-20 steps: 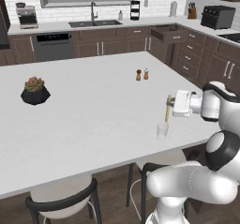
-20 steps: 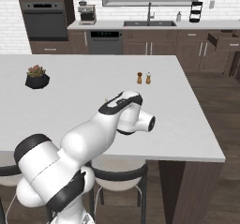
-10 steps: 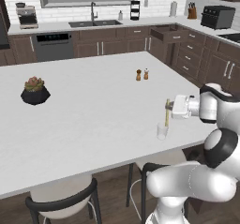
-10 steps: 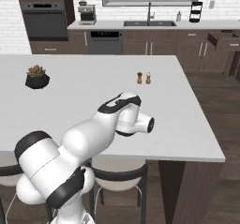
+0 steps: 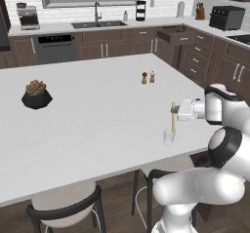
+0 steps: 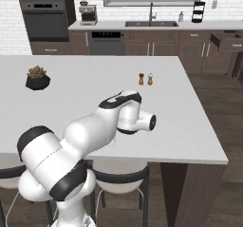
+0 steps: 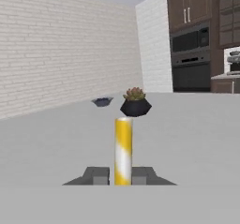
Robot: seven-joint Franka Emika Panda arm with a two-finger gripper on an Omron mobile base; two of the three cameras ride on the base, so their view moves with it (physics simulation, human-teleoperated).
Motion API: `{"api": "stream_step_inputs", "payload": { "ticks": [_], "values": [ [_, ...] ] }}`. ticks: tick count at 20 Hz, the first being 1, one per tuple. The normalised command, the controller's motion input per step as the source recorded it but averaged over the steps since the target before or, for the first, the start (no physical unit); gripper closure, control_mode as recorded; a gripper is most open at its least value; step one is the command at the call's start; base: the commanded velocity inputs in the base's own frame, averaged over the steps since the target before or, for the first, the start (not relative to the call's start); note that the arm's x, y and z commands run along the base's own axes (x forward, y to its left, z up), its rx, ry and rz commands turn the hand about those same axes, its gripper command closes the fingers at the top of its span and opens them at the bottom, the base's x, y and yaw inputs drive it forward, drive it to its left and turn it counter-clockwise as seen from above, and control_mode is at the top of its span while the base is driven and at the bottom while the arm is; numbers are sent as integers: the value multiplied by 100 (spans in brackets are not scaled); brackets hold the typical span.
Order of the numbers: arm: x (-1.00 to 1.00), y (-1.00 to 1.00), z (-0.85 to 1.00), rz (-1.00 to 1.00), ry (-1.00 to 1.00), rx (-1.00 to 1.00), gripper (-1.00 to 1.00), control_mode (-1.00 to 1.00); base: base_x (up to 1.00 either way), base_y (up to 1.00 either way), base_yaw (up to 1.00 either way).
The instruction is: Take a straw from the drawer in front and place it inside the glass cup on the dining counter.
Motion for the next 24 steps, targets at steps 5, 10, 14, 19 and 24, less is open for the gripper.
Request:
{"api": "stream_step_inputs", "payload": {
  "ticks": [5,10,14,19,24],
  "values": [
    [1,0,0,0,1,0,100,-100,0,0,0],
    [-1,0,12,0,0,0,100,-100,0,0,0],
    [-2,0,12,0,0,0,100,-100,0,0,0],
    [0,0,0,0,0,0,100,-100,0,0,0],
    [13,3,0,0,2,0,100,-100,0,0,0]
  ]
}}
